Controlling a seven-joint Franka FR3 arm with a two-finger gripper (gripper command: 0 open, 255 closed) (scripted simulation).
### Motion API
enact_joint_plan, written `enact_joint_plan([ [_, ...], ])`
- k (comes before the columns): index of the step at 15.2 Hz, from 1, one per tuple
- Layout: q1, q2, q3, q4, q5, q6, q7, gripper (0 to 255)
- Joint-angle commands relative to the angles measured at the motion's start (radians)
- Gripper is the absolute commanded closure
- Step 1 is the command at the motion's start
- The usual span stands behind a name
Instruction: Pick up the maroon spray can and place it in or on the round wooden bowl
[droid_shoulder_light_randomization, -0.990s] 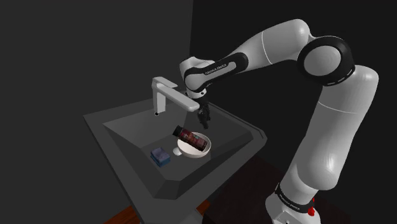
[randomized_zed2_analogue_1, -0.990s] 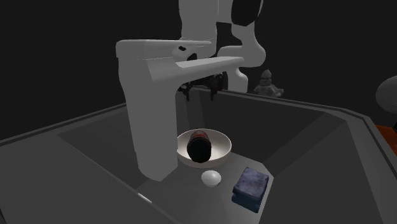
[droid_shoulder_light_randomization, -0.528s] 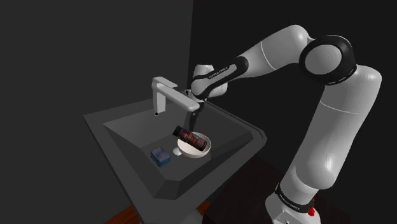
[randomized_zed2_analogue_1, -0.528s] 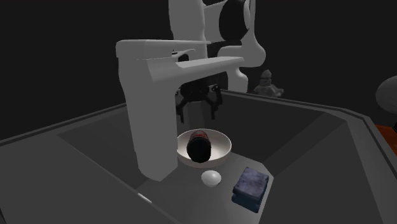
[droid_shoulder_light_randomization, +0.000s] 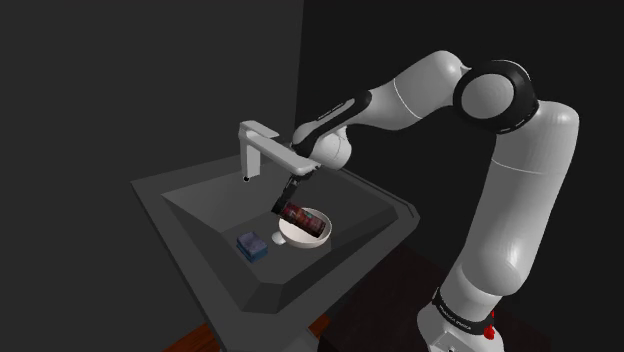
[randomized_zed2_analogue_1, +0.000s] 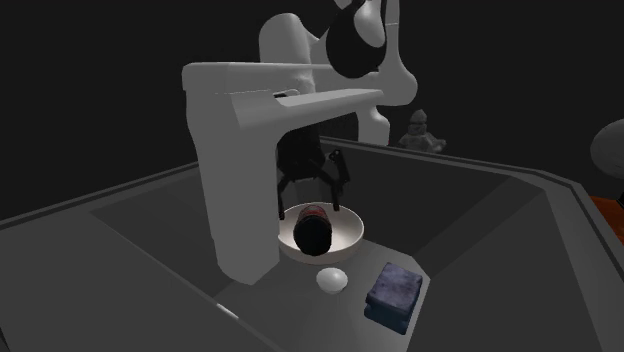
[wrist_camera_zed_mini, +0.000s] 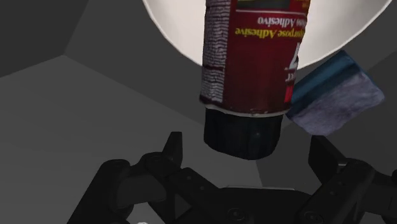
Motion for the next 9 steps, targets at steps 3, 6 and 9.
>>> enact_joint_plan([
  [3, 0.004, 0.052, 0.016, 0.019, 0.038, 0.04, -0.031, 0],
  [6, 0.006, 0.074, 0.021, 0.028, 0.048, 0.054, -0.039, 0],
  [9, 0.007, 0.073, 0.02, 0.028, 0.049, 0.054, -0.039, 0],
])
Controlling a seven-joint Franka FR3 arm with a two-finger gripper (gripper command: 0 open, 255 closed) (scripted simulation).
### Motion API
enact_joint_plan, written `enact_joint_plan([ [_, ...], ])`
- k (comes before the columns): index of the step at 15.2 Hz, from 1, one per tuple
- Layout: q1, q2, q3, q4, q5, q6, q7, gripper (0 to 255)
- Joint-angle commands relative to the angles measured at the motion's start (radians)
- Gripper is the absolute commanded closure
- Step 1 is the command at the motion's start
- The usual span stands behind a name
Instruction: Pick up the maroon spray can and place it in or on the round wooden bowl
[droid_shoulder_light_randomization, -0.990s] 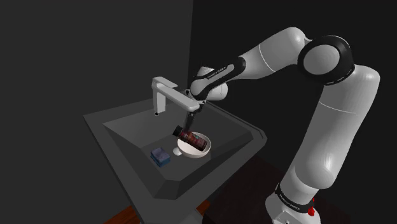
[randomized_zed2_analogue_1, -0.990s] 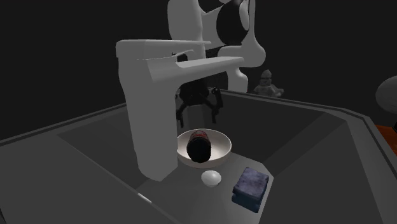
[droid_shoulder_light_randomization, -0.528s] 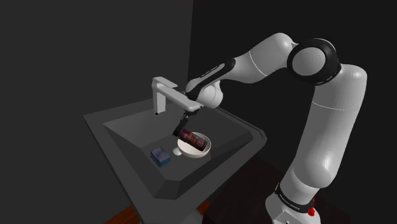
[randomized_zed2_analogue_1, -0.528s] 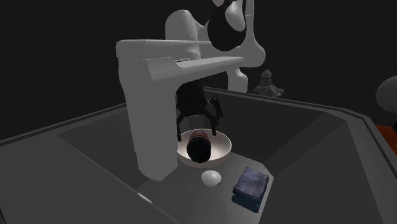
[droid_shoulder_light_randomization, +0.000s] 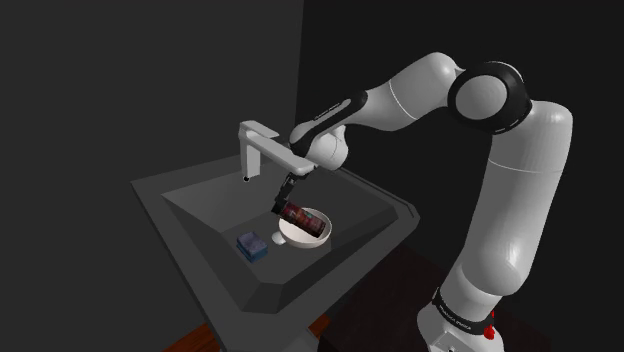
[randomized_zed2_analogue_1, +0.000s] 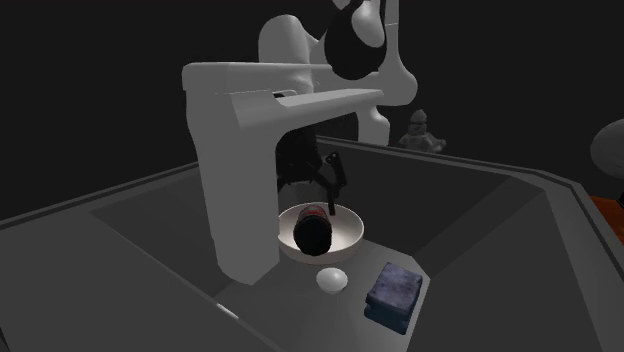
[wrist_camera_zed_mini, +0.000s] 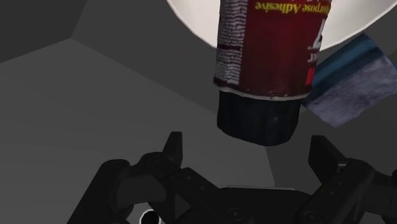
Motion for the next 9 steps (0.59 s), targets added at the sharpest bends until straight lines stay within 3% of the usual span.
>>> enact_joint_plan([
  [1, 0.008, 0.045, 0.009, 0.002, 0.004, 0.005, -0.002, 0],
  [3, 0.009, 0.045, 0.009, 0.002, 0.004, 0.005, -0.002, 0],
  [4, 0.006, 0.05, 0.008, 0.005, 0.006, 0.004, -0.007, 255],
  [9, 0.004, 0.027, 0.008, -0.015, 0.008, 0.001, -0.009, 255],
])
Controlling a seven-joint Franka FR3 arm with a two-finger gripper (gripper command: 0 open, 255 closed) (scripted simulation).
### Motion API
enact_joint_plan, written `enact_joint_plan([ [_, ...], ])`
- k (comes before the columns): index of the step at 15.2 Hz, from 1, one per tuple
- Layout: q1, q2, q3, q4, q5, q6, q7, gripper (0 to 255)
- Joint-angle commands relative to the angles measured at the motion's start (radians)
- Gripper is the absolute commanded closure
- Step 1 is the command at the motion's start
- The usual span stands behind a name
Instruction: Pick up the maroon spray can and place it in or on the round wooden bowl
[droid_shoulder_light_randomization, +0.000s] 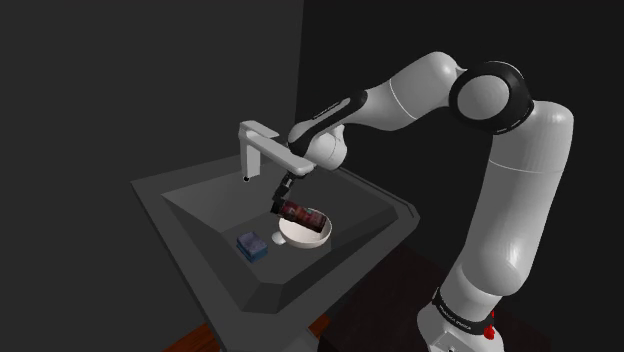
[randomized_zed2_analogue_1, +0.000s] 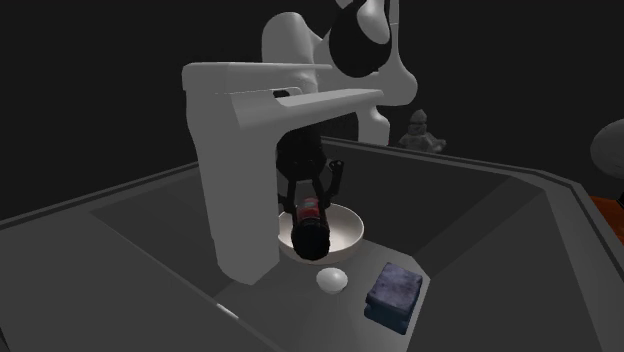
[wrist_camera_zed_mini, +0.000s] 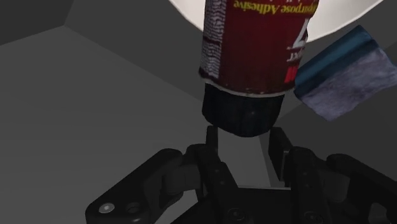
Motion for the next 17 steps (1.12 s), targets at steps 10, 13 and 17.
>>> enact_joint_plan([
  [10, 0.009, -0.014, -0.02, -0.001, -0.067, -0.057, 0.076, 255],
  [13, 0.012, -0.043, -0.028, 0.002, -0.096, -0.086, 0.109, 255],
  [17, 0.043, -0.071, -0.03, -0.075, -0.136, 0.03, 0.178, 0],
])
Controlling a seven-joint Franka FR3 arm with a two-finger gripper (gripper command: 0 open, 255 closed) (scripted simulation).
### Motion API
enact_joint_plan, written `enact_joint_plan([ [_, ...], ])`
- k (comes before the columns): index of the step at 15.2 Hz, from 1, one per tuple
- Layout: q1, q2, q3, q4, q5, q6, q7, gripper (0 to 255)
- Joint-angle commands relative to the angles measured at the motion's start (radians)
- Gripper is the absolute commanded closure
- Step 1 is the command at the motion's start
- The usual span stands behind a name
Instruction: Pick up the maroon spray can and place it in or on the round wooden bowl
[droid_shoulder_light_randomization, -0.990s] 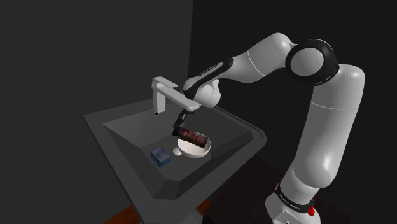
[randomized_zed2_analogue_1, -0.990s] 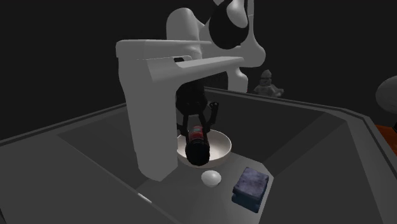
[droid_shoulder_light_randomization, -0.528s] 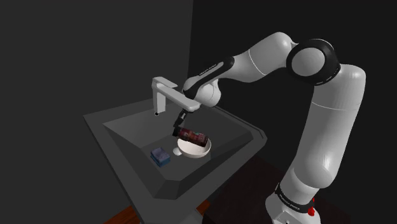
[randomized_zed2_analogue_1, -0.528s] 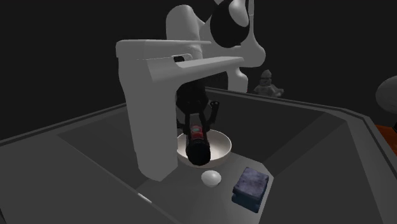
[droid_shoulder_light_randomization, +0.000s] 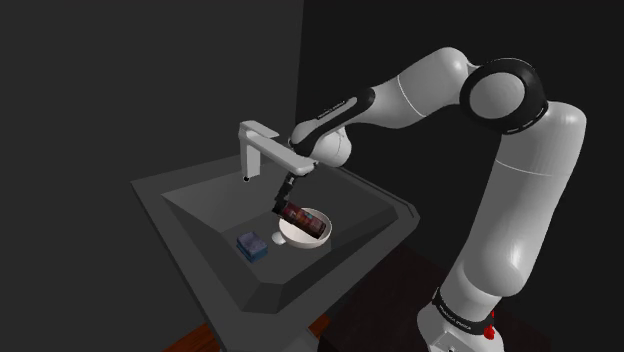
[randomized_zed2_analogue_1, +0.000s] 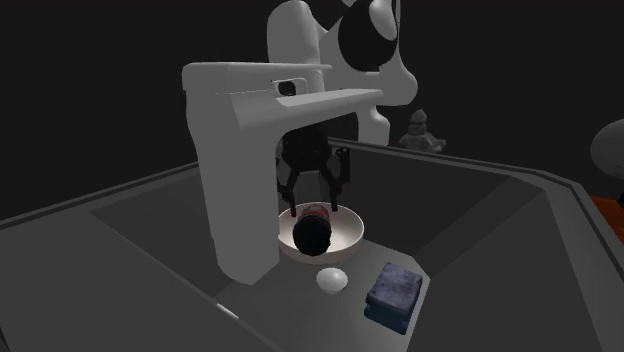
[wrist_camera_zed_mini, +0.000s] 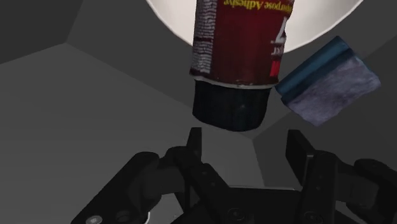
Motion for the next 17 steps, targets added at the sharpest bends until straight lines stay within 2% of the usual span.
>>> enact_joint_plan([
  [1, 0.048, -0.035, -0.009, -0.104, -0.087, 0.167, 0.13, 0],
  [9, 0.053, 0.081, 0.013, -0.051, -0.024, 0.234, 0.076, 0],
  [17, 0.055, 0.081, 0.01, -0.051, -0.023, 0.234, 0.075, 0],
])
